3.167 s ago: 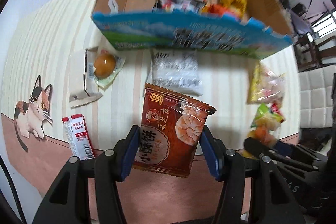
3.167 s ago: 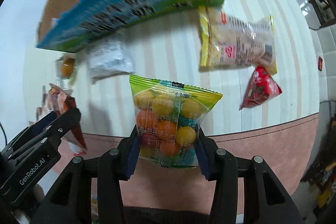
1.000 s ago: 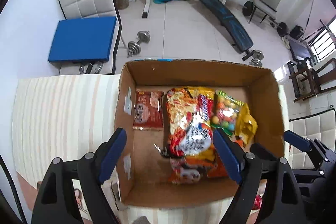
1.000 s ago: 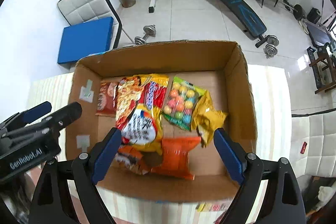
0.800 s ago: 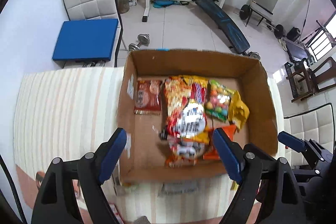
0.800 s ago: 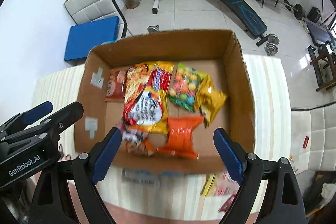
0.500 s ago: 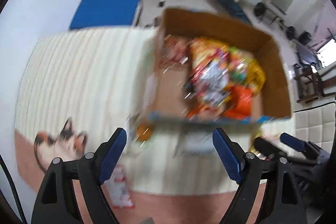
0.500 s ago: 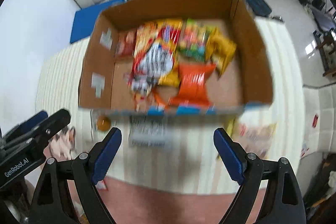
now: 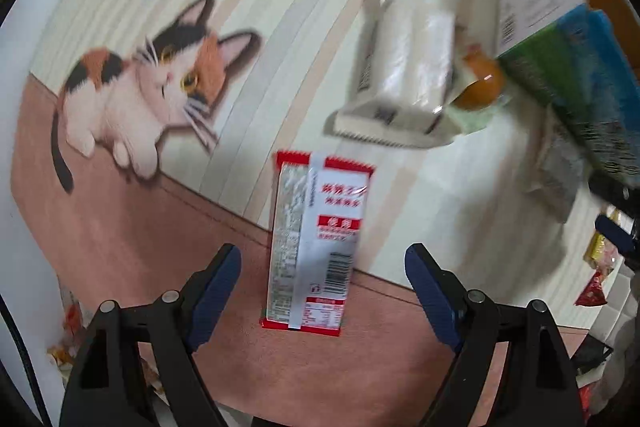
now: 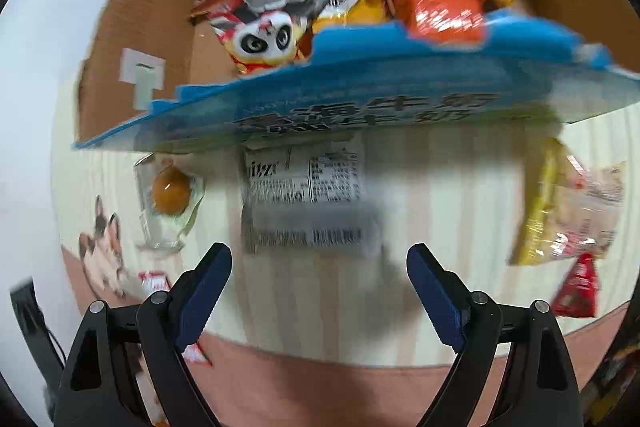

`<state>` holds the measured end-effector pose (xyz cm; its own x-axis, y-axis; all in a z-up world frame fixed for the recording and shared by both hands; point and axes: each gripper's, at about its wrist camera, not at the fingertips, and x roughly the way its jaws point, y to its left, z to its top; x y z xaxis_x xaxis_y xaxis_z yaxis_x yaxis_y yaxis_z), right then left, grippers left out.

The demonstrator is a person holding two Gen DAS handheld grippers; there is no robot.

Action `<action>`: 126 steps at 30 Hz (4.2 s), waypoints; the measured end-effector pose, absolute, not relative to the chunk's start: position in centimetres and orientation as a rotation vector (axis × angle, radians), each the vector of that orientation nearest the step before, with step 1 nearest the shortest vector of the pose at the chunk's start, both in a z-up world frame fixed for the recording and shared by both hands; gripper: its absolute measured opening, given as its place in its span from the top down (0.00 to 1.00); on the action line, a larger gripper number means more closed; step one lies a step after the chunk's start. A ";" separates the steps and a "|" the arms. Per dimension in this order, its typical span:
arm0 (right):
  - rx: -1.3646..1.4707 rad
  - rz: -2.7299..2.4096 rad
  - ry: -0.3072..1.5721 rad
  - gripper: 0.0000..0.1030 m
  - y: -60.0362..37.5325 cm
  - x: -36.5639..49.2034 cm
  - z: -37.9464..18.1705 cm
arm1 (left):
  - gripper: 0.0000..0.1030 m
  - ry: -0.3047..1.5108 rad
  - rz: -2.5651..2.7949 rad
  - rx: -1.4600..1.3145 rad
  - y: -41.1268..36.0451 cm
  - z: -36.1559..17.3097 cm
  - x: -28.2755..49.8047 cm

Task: Organize snacks
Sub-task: 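Grasp the red-white spicy-strip packet with the left tool while the right tool grasps the white itz packet, then carry both packets into the cardboard box and open both tools, then move both tools back to the table and grasp the red triangular candy with the right tool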

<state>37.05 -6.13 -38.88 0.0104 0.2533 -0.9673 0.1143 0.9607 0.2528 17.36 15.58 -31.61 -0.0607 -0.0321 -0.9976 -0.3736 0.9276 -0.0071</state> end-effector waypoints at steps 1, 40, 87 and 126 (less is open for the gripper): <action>0.284 0.099 1.564 0.10 -5.5 37.5 -39.7 | 0.19 1.622 0.290 -0.323 15.7 -32.0 17.1; 0.161 0.198 1.648 0.30 -3.7 30.6 -41.0 | 0.59 1.619 0.107 -0.313 11.7 -30.2 15.3; 0.314 0.017 1.477 0.30 -21.5 46.5 -29.3 | 0.57 1.592 -0.135 -0.090 -0.4 -22.3 42.6; 0.523 -0.177 1.496 0.11 -30.6 33.5 -32.8 | 0.17 1.381 -0.108 -0.062 -3.8 -20.6 27.8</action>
